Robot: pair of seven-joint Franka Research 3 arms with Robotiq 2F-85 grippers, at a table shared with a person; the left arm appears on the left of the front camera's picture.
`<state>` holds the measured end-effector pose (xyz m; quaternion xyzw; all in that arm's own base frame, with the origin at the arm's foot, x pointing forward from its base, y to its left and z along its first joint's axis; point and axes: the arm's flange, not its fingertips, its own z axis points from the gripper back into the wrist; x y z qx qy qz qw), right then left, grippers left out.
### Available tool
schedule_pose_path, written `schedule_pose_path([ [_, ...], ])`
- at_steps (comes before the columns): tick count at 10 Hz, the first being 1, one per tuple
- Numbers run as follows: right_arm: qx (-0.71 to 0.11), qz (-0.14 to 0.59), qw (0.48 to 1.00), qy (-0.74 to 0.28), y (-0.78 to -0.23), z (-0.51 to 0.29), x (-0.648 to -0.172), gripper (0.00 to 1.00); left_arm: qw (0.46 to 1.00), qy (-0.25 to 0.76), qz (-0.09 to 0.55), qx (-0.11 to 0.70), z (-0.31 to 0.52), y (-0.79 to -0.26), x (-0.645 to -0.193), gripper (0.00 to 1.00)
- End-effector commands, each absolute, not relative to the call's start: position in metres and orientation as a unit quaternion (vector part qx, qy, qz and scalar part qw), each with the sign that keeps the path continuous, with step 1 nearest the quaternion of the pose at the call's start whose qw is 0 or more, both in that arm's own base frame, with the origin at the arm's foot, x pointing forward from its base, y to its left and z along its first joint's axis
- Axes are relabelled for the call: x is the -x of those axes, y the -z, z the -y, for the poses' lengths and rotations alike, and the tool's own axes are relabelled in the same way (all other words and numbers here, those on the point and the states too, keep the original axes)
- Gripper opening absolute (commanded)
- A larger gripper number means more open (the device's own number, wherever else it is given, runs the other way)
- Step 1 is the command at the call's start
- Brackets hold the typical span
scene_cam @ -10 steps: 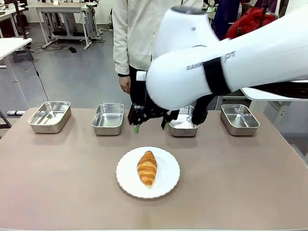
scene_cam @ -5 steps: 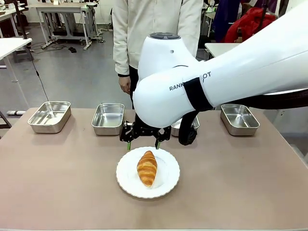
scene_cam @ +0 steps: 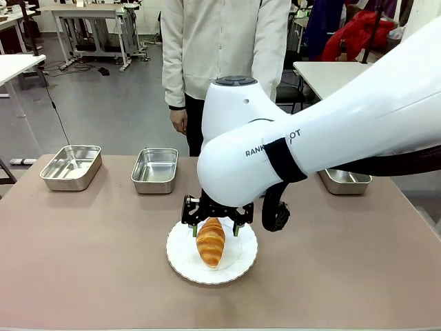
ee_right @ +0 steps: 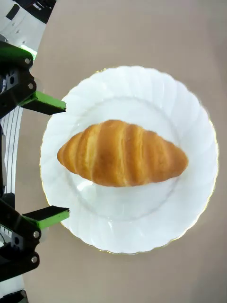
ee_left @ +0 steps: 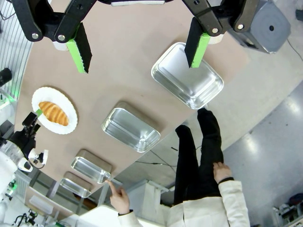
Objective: Place the bread in the container.
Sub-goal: Place the Butter Roll into the Airtight Container indicated by the human.
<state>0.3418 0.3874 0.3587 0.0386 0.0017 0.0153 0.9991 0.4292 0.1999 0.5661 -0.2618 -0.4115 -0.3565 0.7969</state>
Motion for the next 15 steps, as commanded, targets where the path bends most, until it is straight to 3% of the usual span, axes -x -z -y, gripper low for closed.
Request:
schedule_pose_path([
  [1,-0.05,0.007,0.999,0.007,-0.346,-0.391,-0.341,1.0,0.791,0.361,0.418,0.265,-0.2,-0.567,-0.427,1.0],
  [15,-0.021,-0.015,1.0,0.004,-0.308,-0.415,-0.363,1.0,0.791,0.361,0.418,0.265,-0.2,-0.567,-0.427,1.0],
])
